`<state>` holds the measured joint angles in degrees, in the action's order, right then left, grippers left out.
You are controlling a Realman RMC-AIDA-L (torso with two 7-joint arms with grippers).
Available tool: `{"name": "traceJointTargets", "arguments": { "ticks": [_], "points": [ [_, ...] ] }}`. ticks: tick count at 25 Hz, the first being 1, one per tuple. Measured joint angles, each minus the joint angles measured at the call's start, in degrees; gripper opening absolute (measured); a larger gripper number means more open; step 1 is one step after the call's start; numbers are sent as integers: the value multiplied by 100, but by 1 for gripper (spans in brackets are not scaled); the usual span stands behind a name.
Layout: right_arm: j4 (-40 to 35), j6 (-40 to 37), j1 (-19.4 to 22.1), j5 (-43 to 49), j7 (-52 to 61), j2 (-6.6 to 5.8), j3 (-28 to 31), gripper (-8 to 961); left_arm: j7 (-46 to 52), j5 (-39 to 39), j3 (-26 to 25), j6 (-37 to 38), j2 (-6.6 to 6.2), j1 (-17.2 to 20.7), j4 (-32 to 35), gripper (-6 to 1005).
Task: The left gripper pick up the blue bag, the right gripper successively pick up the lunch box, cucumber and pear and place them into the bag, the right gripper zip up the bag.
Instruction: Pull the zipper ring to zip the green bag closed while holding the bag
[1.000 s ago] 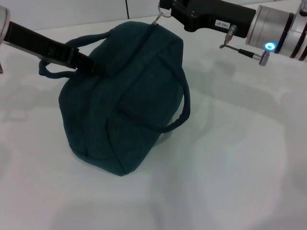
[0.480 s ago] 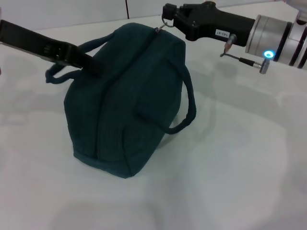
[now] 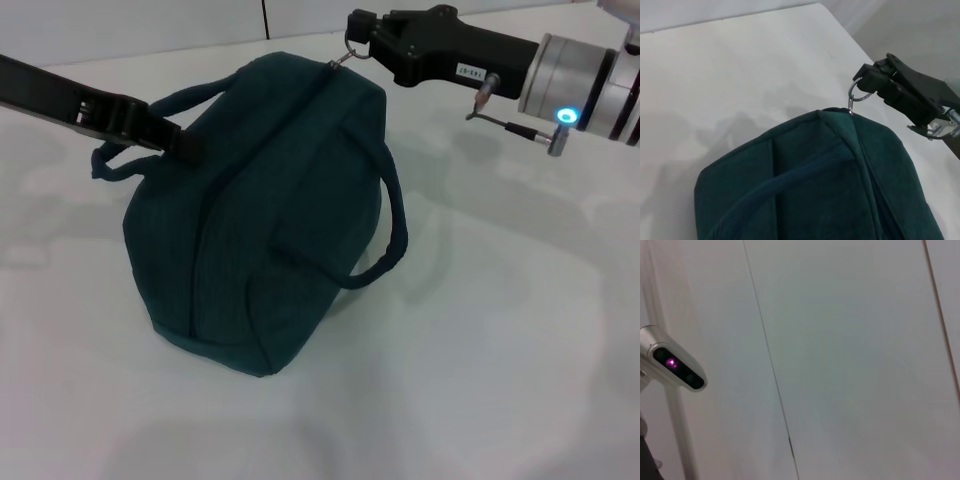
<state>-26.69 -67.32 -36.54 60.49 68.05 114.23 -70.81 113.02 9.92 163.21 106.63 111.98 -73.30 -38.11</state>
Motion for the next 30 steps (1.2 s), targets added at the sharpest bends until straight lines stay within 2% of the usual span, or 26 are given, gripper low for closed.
{"name": "traceJointTargets", "arguments": {
  "ticks": [1, 15, 22, 30],
  "points": [
    [0, 1, 10, 0, -2, 0, 1, 78, 0, 0, 0, 2, -3, 8, 10, 50],
    [-2, 151, 98, 24, -20, -12, -15, 86, -31, -159, 1, 276, -41, 52, 82, 62],
    [-8, 412, 102, 360, -26, 44, 2, 89, -43, -210, 1, 289, -186, 169, 380, 73],
    [-6, 552, 127, 452, -67, 47, -23, 93, -71, -278, 0, 435, -230, 324, 419, 86]
  ]
}}
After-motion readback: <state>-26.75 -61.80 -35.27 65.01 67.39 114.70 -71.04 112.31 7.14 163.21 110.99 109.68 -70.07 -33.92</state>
